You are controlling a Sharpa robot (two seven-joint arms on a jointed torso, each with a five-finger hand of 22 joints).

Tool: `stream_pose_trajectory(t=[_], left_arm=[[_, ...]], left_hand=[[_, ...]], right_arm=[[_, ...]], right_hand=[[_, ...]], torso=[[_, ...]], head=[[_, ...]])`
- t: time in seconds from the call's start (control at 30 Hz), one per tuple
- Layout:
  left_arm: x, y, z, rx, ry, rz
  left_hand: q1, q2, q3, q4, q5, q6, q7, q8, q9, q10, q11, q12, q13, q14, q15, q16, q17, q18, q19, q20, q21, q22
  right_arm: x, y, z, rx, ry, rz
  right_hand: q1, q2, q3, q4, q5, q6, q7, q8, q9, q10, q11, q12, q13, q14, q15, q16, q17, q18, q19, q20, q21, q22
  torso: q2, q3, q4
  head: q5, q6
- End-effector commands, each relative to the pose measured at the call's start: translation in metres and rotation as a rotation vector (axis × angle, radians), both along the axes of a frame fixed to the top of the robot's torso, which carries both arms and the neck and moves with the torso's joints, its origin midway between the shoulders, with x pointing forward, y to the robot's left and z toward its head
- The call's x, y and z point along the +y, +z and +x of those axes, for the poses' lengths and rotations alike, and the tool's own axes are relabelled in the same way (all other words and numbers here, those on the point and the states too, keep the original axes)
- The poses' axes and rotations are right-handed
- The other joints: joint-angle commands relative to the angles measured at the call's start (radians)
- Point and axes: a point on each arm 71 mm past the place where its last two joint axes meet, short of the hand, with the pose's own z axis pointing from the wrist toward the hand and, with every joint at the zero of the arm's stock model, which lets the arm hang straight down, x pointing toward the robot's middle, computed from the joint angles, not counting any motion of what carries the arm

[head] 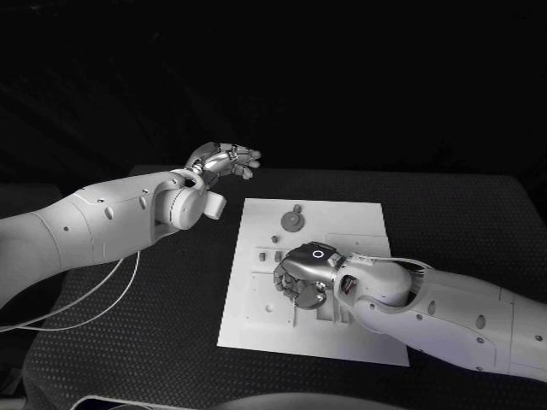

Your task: Assemble the parts on the task board

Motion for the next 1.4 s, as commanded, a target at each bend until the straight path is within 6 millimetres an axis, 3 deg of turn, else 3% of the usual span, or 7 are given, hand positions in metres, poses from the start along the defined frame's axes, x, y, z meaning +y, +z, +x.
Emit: stream_pose_trajectory(t=[0.03,0.13,0.27,0.5,1.4], left_arm=[[-0.0002,0.0011,-0.0003,-0.005,-0.002,-0.009],[0.0000,0.0011,-0.0002,-0.005,-0.002,-0.009],[0.0011,0.0011,-0.0003,-0.005,0.000,-0.009],[0.0017,0.0011,-0.0003,-0.005,0.001,-0.008],[0.0014,0.0009,-0.0002,-0.003,0.000,-0.008]], left_hand=[[-0.004,0.005,0.000,-0.004,0.001,-0.007,0.001,0.007,-0.001,-0.006,0.000,-0.003,-0.001,0.006,0.000,-0.004,0.002,0.016,0.004,-0.009,-0.007,0.001],[-0.004,0.005,0.000,-0.004,0.001,-0.007,0.001,0.007,-0.001,-0.006,0.000,-0.003,-0.001,0.006,0.000,-0.004,0.002,0.016,0.004,-0.009,-0.007,0.001],[-0.004,0.005,0.000,-0.004,0.001,-0.008,0.001,0.007,-0.002,-0.006,0.000,-0.003,-0.001,0.006,0.000,-0.005,0.002,0.016,0.004,-0.009,-0.007,0.001],[-0.004,0.005,0.000,-0.004,0.001,-0.008,0.001,0.008,-0.002,-0.006,0.000,-0.003,-0.001,0.006,0.000,-0.005,0.003,0.016,0.004,-0.009,-0.007,0.002],[-0.003,0.004,0.000,-0.004,0.001,-0.010,0.002,0.010,-0.004,-0.007,0.001,-0.003,-0.002,0.006,0.001,-0.008,0.005,0.016,0.004,-0.009,-0.009,0.003]], right_arm=[[0.0030,-0.0022,-0.0013,-0.009,0.015,-0.003],[0.0027,-0.0052,-0.0014,-0.009,0.013,-0.007],[0.0006,-0.0062,0.0011,-0.032,-0.005,-0.006],[-0.0007,-0.0046,0.0021,-0.052,-0.015,0.009],[-0.0040,-0.0086,0.0015,-0.024,-0.004,-0.038]], right_hand=[[-0.005,0.001,0.006,-0.001,0.005,0.006,-0.001,0.006,0.002,0.008,0.002,-0.002,0.002,-0.002,-0.006,0.000,0.001,0.015,0.009,0.001,0.006,0.001],[-0.005,0.002,0.007,-0.001,0.005,0.006,-0.001,0.006,0.002,0.008,0.002,-0.002,0.002,-0.002,-0.006,0.000,0.001,0.015,0.009,0.001,0.006,0.001],[-0.005,0.002,0.007,-0.001,0.005,0.006,-0.001,0.006,0.002,0.008,0.002,-0.003,0.002,-0.001,-0.007,0.000,0.002,0.015,0.009,0.001,0.006,0.001],[-0.002,-0.001,0.009,-0.002,0.004,0.007,-0.002,0.006,0.004,0.010,0.001,-0.003,0.004,0.000,-0.007,-0.001,0.004,0.015,0.010,-0.001,0.007,0.003],[-0.002,-0.004,0.012,-0.001,0.004,0.009,-0.003,0.006,0.007,0.012,0.000,-0.004,0.007,0.002,-0.008,-0.001,0.007,0.015,0.012,-0.001,0.008,0.004]], torso=[[0.000,0.0000,0.0011],[0.000,0.0008,0.0018],[0.001,-0.0009,0.0040],[0.000,-0.0001,0.0013],[0.000,-0.0010,0.0014]], head=[[-0.003,-0.002],[-0.002,-0.004],[-0.002,-0.005],[0.002,-0.008],[0.003,-0.012]])
